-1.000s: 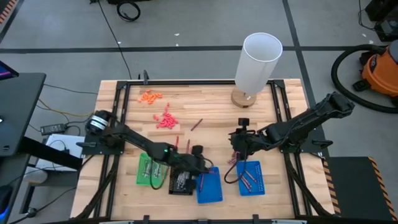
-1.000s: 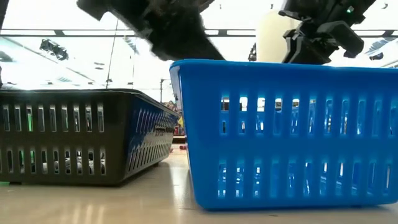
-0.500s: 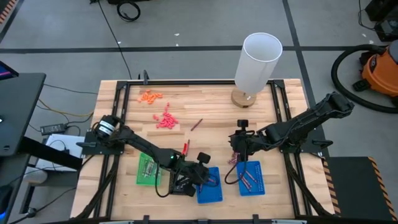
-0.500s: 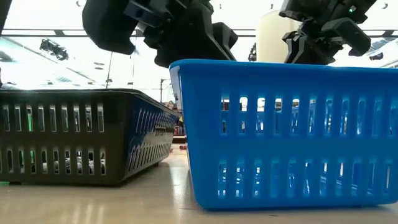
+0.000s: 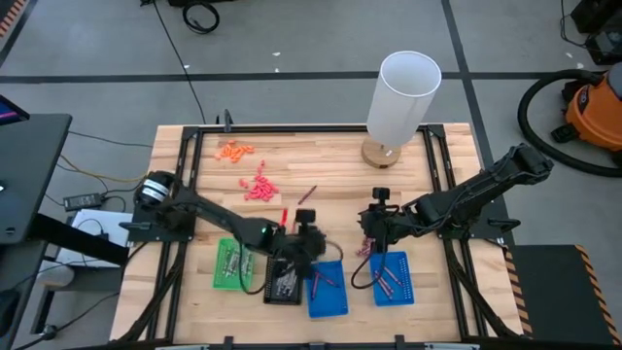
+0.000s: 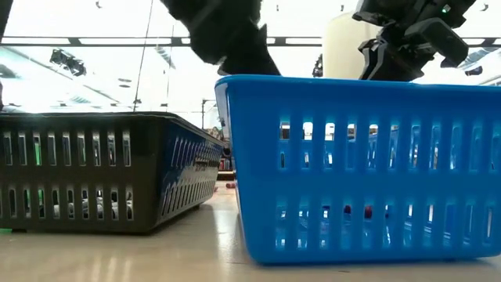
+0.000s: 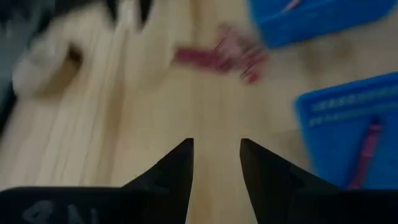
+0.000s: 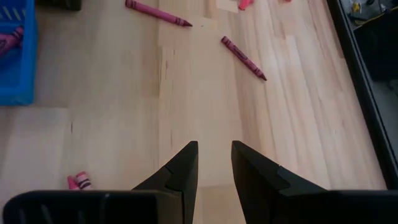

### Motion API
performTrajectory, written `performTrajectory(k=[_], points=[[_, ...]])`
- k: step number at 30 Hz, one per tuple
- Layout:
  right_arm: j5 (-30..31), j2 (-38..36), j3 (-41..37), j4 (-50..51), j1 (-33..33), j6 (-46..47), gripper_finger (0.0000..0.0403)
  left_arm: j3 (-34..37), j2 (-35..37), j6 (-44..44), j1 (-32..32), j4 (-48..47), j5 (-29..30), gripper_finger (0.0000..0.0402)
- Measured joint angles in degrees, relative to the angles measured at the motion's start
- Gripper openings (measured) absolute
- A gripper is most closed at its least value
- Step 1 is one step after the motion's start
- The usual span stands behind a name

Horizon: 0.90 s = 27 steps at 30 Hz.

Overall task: Sort crayons
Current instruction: Put the red crayon into the left blue bin

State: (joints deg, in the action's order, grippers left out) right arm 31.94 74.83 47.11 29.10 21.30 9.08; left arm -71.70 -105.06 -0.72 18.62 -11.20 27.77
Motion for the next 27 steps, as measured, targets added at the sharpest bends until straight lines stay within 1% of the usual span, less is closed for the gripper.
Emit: performTrajectory(k=[3,6,11,15,20,27], points=[[-0.61,0.00,0.00,-0.29,0.00,0.72,0.0105,0.04,-0.91,6.68,-4.02,-4.47,0.03,0.0142],[-1.47,0.00,0.00,-0.78,0.10,1.02,0.0105,0.24,-2.97,9.98,-8.12,-7.39,0.11,0.0142],[-1.58,0.00,0.02,-1.43,0.83,1.43,0.0105,0.11,-5.07,12.26,-13.34,-6.36,-0.07,0.0142],[-1.59,0.00,0.02,-1.61,1.76,1.47,0.0105,0.13,-5.70,12.43,-16.00,-5.96,-0.30,0.0142],[-1.34,0.00,0.02,-1.61,2.74,1.60,0.0105,5.22,-5.57,9.80,-18.11,1.49,-0.53,0.0142],[-0.30,0.00,0.02,-1.64,4.13,3.33,0.0105,12.91,-5.57,11.14,-20.34,11.15,-0.61,0.0142]])
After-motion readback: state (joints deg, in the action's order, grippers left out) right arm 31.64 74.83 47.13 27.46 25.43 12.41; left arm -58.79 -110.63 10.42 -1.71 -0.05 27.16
